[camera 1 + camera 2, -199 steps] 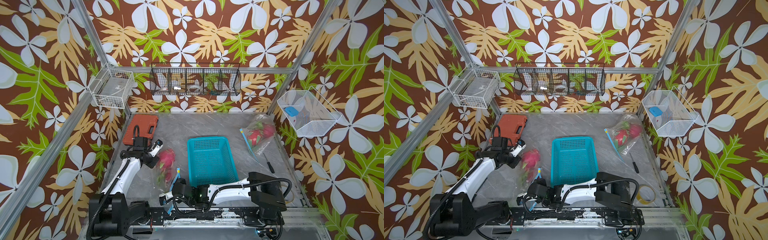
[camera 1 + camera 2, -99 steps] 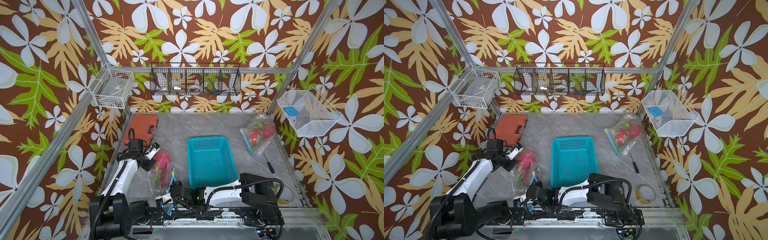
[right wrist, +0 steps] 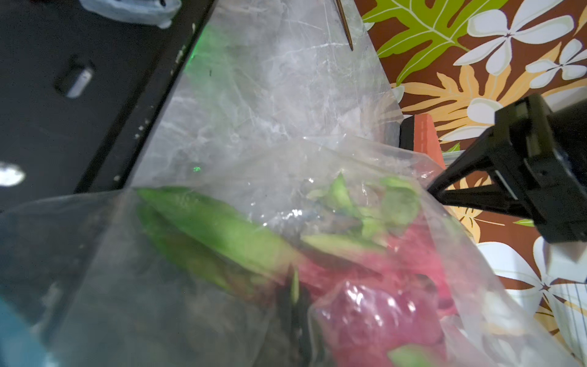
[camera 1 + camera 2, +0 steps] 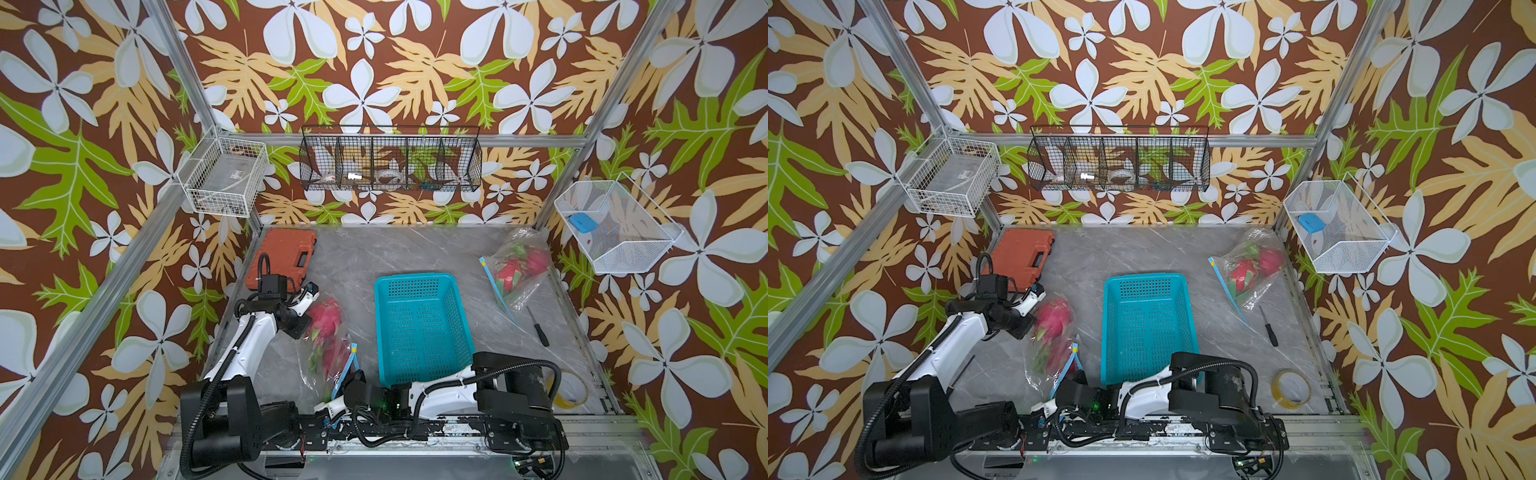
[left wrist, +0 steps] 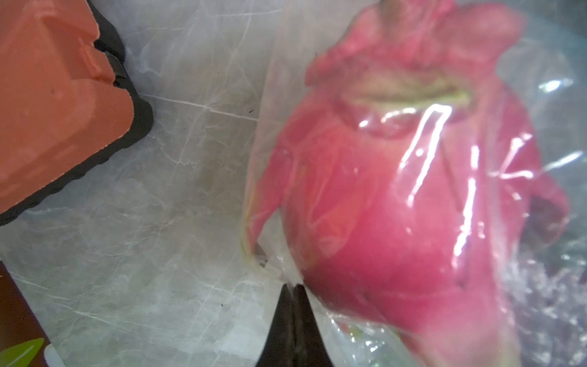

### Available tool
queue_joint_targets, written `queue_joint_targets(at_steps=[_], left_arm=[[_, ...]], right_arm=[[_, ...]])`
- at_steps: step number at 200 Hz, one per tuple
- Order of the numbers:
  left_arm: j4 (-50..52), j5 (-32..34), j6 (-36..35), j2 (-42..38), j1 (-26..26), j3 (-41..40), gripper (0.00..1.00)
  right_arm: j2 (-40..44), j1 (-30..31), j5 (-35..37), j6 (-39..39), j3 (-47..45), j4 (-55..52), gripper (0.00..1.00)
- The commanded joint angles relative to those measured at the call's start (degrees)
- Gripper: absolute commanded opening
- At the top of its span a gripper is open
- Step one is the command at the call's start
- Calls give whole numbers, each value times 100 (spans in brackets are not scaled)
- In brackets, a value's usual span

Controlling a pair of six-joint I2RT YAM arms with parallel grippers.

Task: Open the zip-top bag and take out the dragon fruit
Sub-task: Pick up the dragon fruit from the zipper food storage bag.

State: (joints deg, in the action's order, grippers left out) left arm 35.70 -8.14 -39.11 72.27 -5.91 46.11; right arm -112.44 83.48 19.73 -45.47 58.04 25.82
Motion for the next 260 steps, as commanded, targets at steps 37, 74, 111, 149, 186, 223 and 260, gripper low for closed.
queue_joint_targets(at_steps=[37, 74, 111, 149, 186, 223, 260], left_arm=[[-121, 169, -110, -66, -260, 39, 0], [-285, 240, -181, -114, -425, -74, 0], [-477, 345, -179, -116, -451, -178, 0], [-689, 541, -237, -84, -539, -277, 0], [-769, 558, -215, -71, -556, -308, 0], [-745, 425, -106, -54, -555, -295, 0], [-693, 325, -56, -138, -556, -304, 0]], right_arm=[[933, -160, -154, 1181, -286, -7, 0], [1592, -254, -630, 1847, -591, -140, 0], [1939, -254, -692, 2131, -775, -266, 0], [2455, -257, -838, 2536, -870, -373, 0], [2938, -271, -1036, 2946, -1038, -249, 0], [3127, -400, -1671, 3425, -961, -22, 0], [3230, -496, -2593, 3851, -603, 99, 0]])
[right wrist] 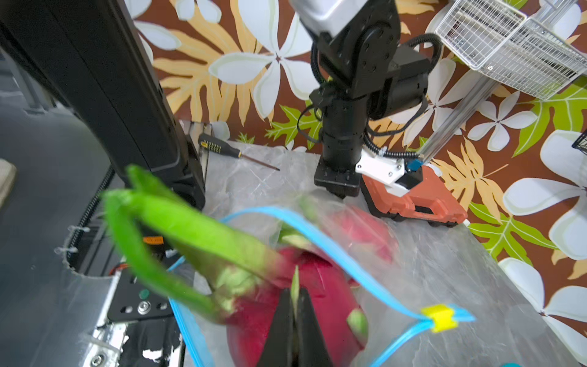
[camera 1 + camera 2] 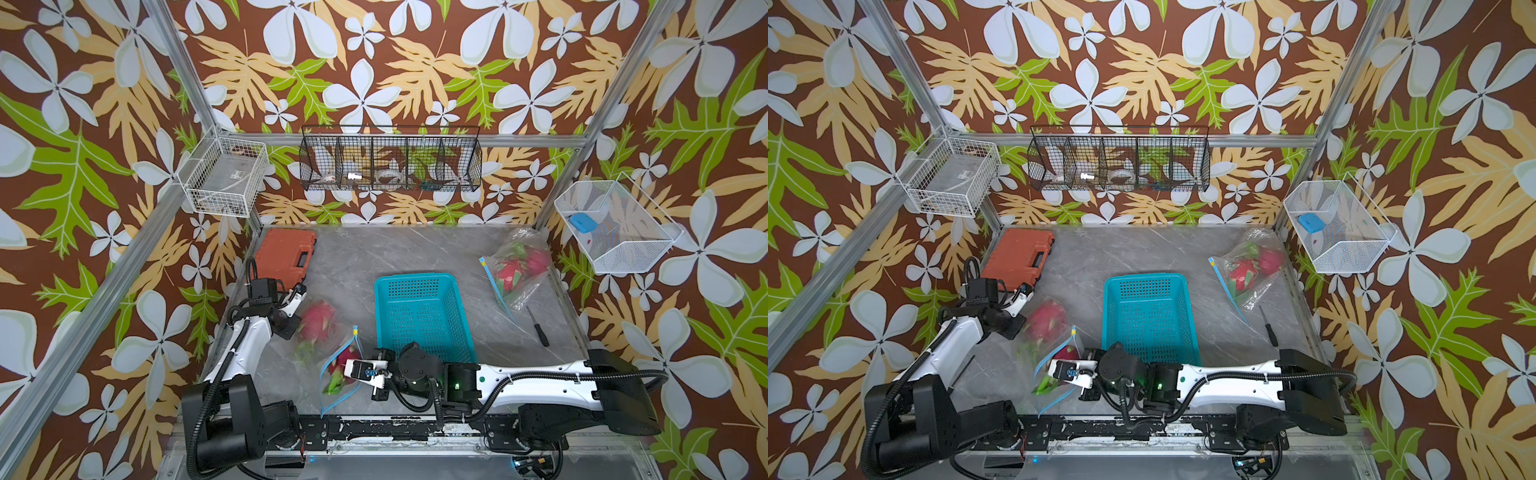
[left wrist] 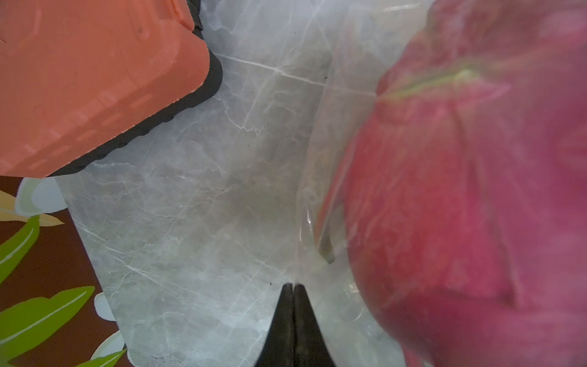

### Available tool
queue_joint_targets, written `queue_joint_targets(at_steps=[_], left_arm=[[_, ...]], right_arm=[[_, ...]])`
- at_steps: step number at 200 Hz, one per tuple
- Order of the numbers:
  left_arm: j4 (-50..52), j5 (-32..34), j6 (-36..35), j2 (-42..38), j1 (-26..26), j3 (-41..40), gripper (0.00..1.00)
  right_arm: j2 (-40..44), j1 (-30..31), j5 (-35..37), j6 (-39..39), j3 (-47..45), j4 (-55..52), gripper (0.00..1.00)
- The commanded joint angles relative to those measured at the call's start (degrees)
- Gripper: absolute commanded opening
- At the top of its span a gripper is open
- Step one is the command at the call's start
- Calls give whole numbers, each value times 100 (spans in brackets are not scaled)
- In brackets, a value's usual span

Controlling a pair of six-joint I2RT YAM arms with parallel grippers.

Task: Open the zip-top bag and take out the dragon fruit
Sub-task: Pick up the dragon fruit from the zipper food storage bag.

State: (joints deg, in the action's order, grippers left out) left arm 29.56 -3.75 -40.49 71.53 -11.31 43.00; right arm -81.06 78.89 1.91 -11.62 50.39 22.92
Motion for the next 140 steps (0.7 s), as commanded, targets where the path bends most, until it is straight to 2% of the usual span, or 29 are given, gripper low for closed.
queue_joint_targets(at_steps=[1, 34, 64, 96, 140], left_arm=[[-76, -116, 83, -66, -14, 11, 0], [61, -251, 120, -215, -18, 75, 0], [254, -586, 163, -432, -18, 138, 0], [508, -1056, 179, -660, -17, 104, 0], [726, -1275, 199, -865, -16, 33, 0]], right_arm=[[95, -43, -826, 480, 167, 398, 0], [503, -348, -1114, 964, 123, 616, 0], [1116, -753, -958, 1264, -29, 446, 0], [1821, -1513, -719, 1608, -341, 46, 0], [2404, -2628, -612, 1672, -722, -344, 0]])
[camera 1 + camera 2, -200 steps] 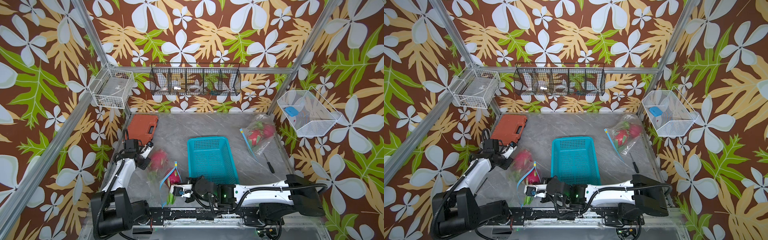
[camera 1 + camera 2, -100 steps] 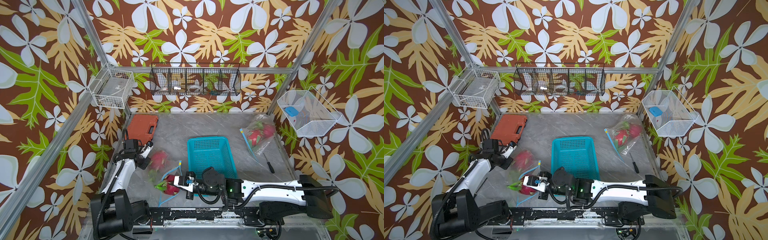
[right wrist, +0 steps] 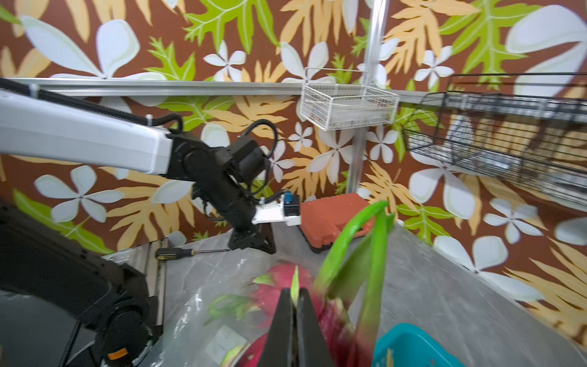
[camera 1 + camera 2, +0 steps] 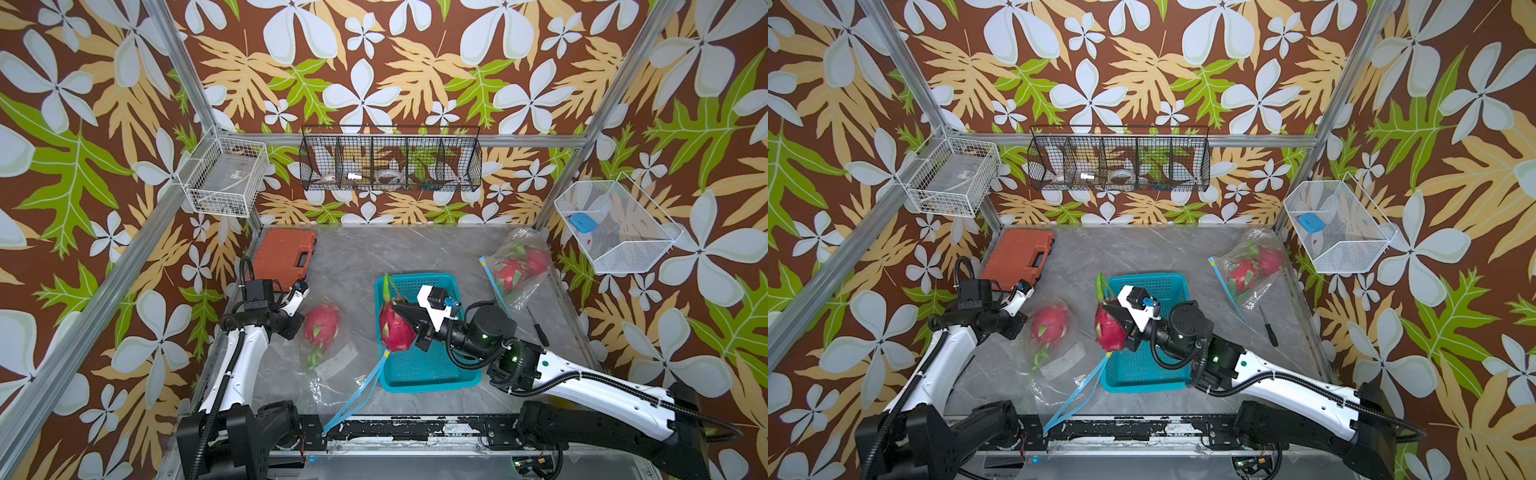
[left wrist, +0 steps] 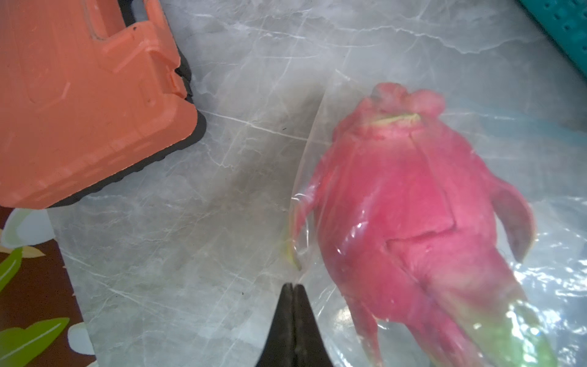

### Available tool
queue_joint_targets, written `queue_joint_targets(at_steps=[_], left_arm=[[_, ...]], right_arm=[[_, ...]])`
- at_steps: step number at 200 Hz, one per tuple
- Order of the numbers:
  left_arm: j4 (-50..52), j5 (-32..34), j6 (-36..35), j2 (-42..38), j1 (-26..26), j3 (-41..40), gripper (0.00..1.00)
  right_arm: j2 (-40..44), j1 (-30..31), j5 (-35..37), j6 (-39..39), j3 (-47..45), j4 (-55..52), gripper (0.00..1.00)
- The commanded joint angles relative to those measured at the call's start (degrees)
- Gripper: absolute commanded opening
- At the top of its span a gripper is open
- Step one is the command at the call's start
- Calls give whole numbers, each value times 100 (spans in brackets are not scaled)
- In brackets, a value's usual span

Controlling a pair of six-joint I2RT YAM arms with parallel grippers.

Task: Open the zip-top bag and take out the dragon fruit
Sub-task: Pick up the dragon fruit from the zipper food storage bag, then place the dragon fruit in the basket.

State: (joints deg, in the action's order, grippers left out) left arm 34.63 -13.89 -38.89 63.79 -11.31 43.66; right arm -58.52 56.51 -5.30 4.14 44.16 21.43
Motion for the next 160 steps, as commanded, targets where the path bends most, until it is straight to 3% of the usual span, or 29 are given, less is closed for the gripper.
queue_joint_targets(at_steps=[1, 9, 22, 63, 110, 160], left_arm=[[219, -258, 39, -98, -18, -37, 0], [257, -265, 36, -136, -16, -29, 1], [351, -298, 40, -182, -19, 31, 15], [704, -265, -75, -335, -14, 305, 38], [963, -72, -346, -451, -17, 533, 48], [1139, 6, -592, -619, -19, 583, 48]], right_arm=[[154, -410, 109, 91, -104, -207, 0], [166, -595, 87, 72, -123, -264, 0], [112, -858, 57, 28, -137, -334, 0], [-638, -1503, -273, -66, 46, -436, 0], [-2029, -1564, -749, -79, 468, -350, 0], [-3333, -1571, -864, -124, 1059, -728, 0]])
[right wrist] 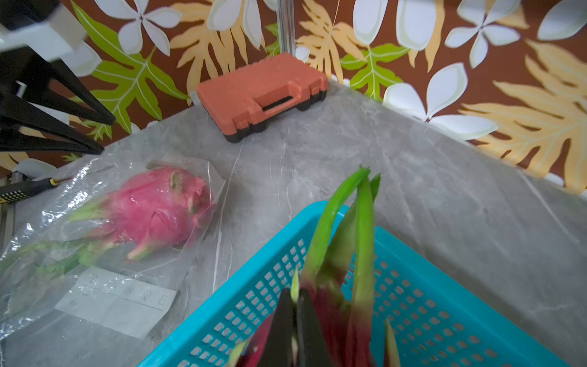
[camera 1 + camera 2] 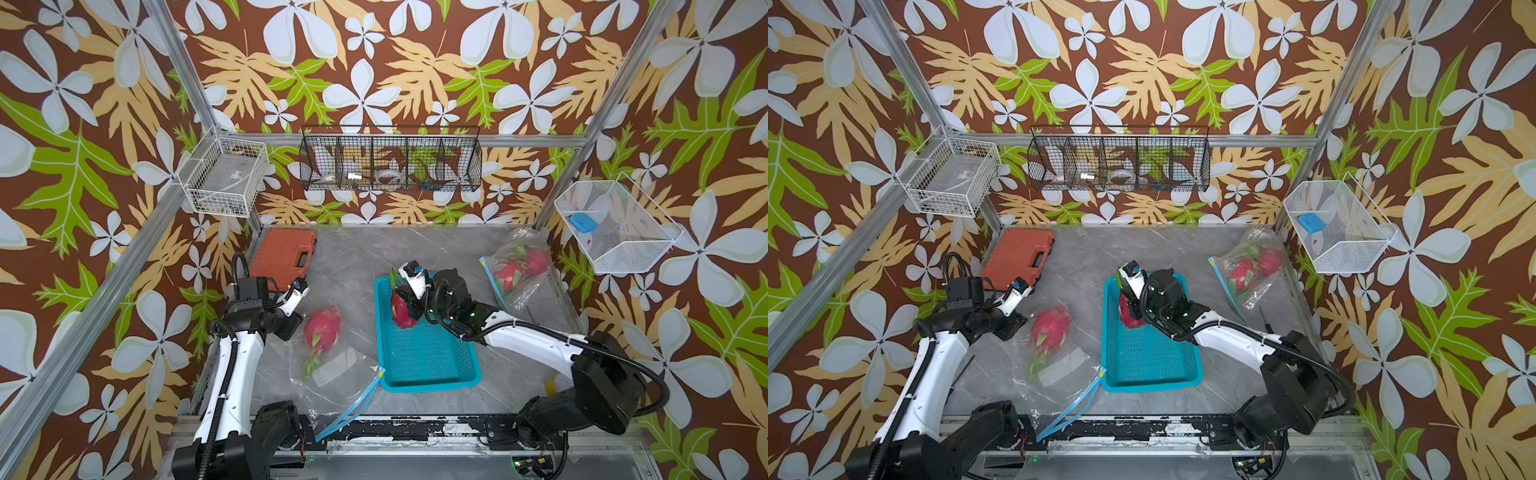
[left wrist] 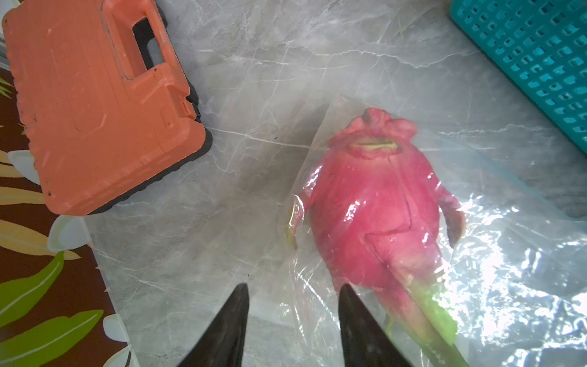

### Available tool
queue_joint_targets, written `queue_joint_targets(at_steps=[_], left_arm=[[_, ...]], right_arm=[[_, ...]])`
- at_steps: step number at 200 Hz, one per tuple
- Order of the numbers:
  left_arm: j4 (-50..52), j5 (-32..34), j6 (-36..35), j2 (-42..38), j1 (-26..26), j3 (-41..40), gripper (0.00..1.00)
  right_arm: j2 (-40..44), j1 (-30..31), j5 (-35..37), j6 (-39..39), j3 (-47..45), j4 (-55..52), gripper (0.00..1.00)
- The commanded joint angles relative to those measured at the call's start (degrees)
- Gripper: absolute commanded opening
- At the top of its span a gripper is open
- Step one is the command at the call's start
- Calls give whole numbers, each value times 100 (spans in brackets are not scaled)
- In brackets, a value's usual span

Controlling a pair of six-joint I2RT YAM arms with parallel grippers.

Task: Open the zip-top bag and take out the dragon fruit
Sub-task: Place the dragon fruit in the basket.

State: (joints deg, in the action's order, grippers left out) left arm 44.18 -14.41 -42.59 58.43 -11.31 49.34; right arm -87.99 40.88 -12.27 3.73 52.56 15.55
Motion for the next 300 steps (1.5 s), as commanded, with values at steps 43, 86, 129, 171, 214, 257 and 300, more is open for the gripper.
queue_joint_targets(at_steps=[43, 86, 129, 171, 214, 257, 300], left_arm=[[184, 120, -358, -148, -19, -34, 47], [97, 330, -538, -182, -16, -174, 47], [-19, 327, -561, -149, -18, -263, 47], [-60, 320, -544, 1, -14, -306, 46], [-90, 440, -690, -16, -12, -447, 47], [-75, 404, -689, 7, -12, -374, 47], [-195, 372, -560, 124, -12, -251, 47]], right_arm=[[-1212, -66, 511, -419, 892, -1210, 0], [-1648, -559, 1271, -558, 1443, -2485, 0], [-1270, -977, 2169, -834, 1090, -2964, 0], [-1156, -1392, 3006, -1152, 1070, -3021, 0], [-834, -1209, 3032, -1060, 1238, -2831, 29], [1047, 476, 3067, -1708, 17, -1503, 55], [2964, 2888, 3239, -2097, -1472, -891, 58]])
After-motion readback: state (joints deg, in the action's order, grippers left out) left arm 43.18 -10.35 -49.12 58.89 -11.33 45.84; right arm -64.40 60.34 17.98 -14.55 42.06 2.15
